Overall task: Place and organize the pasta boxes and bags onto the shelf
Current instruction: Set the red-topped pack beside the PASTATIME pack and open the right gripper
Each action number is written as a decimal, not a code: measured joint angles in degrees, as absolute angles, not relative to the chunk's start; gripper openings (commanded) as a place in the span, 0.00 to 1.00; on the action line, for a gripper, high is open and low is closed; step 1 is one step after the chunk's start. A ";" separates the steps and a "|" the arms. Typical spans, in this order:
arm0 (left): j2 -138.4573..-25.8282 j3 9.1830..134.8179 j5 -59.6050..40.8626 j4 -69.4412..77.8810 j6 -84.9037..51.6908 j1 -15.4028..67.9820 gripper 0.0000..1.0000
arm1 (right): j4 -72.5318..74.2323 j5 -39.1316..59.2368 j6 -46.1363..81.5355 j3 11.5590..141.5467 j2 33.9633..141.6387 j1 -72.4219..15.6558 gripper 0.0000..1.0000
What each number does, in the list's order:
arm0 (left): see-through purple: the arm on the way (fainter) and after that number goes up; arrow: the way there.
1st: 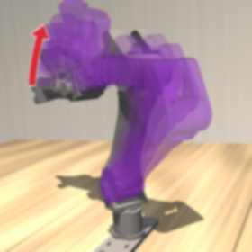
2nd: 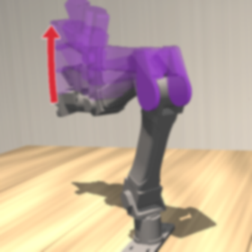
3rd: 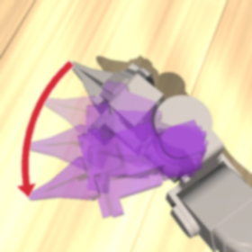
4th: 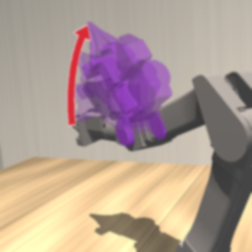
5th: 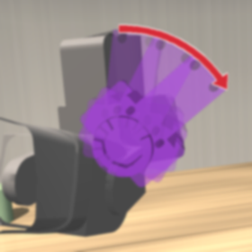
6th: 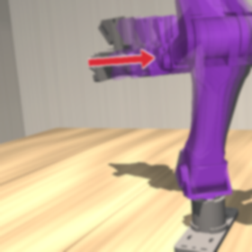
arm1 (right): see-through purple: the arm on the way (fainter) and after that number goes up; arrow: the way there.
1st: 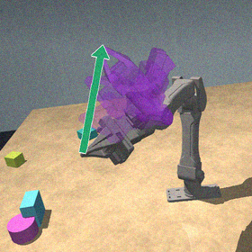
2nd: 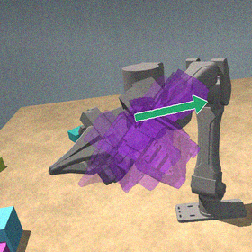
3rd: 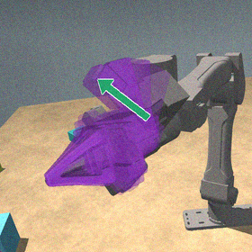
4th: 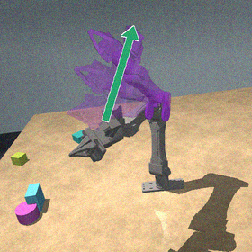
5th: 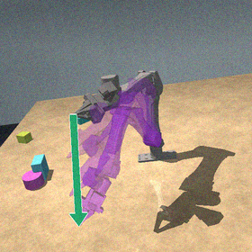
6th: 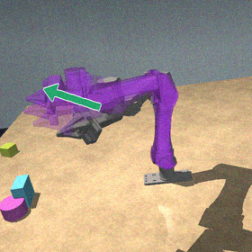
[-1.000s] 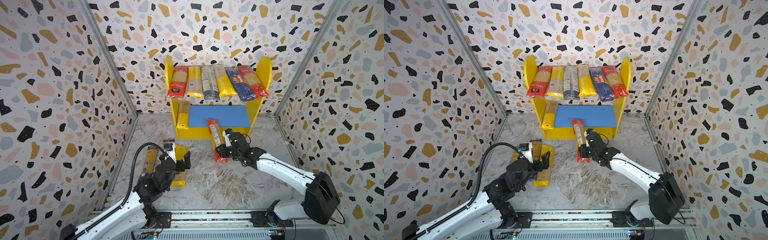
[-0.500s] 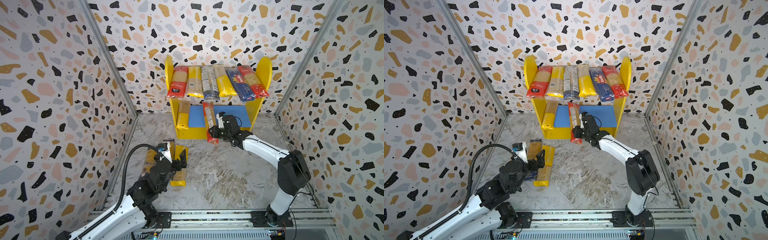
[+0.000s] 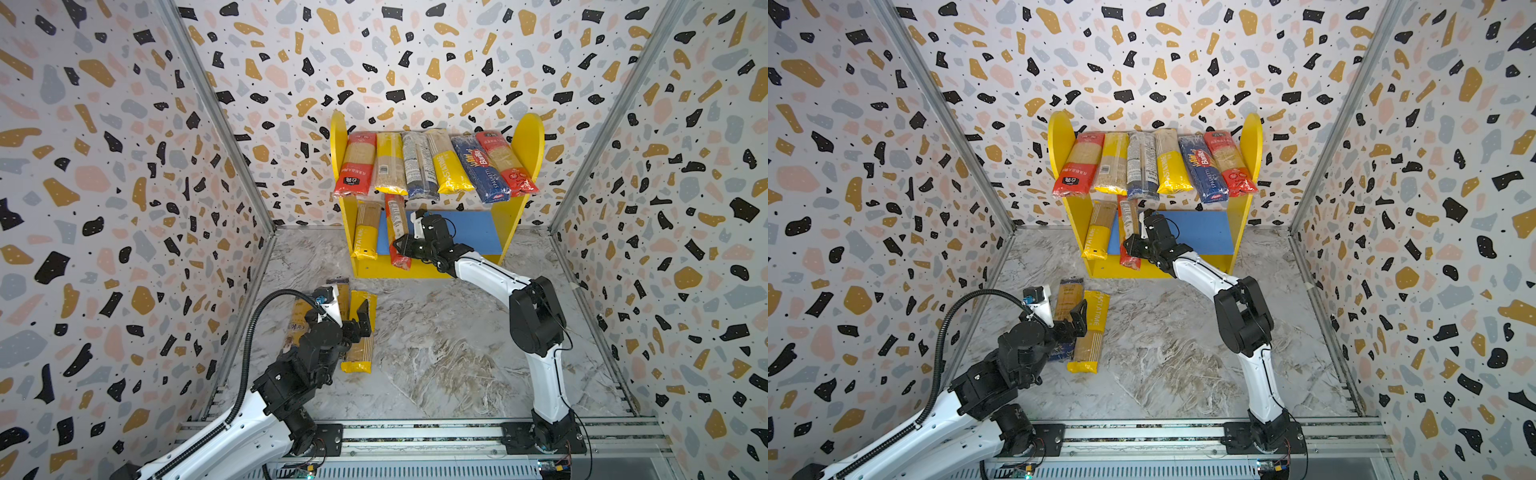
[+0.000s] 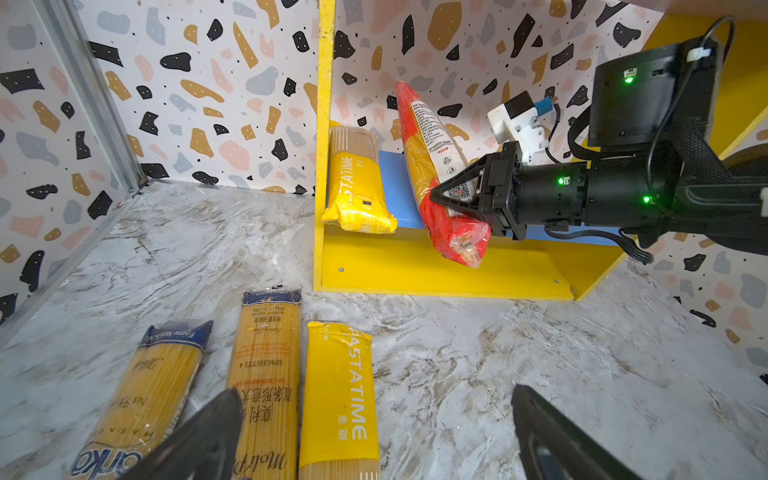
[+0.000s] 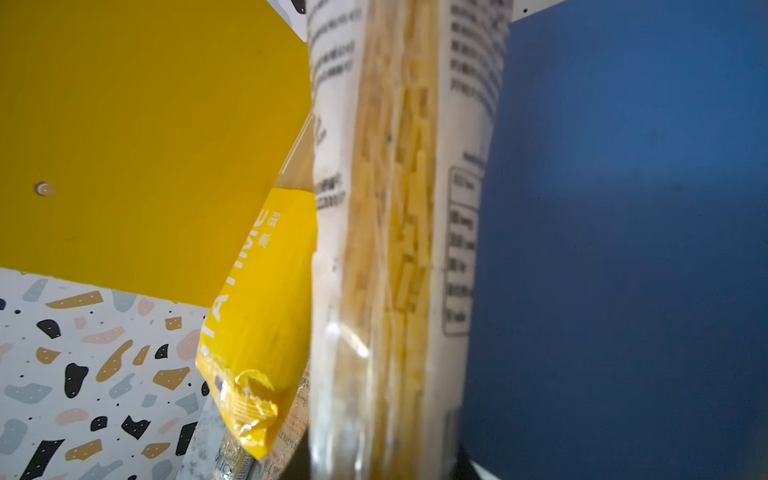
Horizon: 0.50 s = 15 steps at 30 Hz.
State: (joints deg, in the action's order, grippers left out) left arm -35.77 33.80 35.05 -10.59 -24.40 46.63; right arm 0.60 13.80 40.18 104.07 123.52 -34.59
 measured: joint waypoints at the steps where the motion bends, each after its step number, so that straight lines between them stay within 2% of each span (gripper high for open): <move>1: -35.59 33.80 35.09 -10.72 -24.40 46.63 1.00 | 0.64 13.82 40.49 104.90 124.16 -34.70 0.00; 8: -35.07 33.80 35.24 -11.18 -24.36 46.63 1.00 | 0.43 13.28 41.95 108.07 126.28 -35.53 0.08; 9: -35.07 33.80 35.27 -11.20 -24.34 46.63 1.00 | 0.36 12.95 41.98 108.07 126.28 -35.66 0.12; 12: -35.03 33.80 35.27 -11.29 -24.21 46.63 0.99 | 0.21 11.81 41.98 108.07 126.28 -35.94 0.39; 15: -34.98 33.80 35.27 -11.38 -24.18 46.63 0.99 | 0.32 10.33 41.50 108.29 126.28 -36.12 0.51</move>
State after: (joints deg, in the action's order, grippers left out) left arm -34.98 33.80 35.27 -11.38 -24.18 46.63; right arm 0.32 10.33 41.50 108.29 126.28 -36.12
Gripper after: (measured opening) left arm 0.994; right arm 0.454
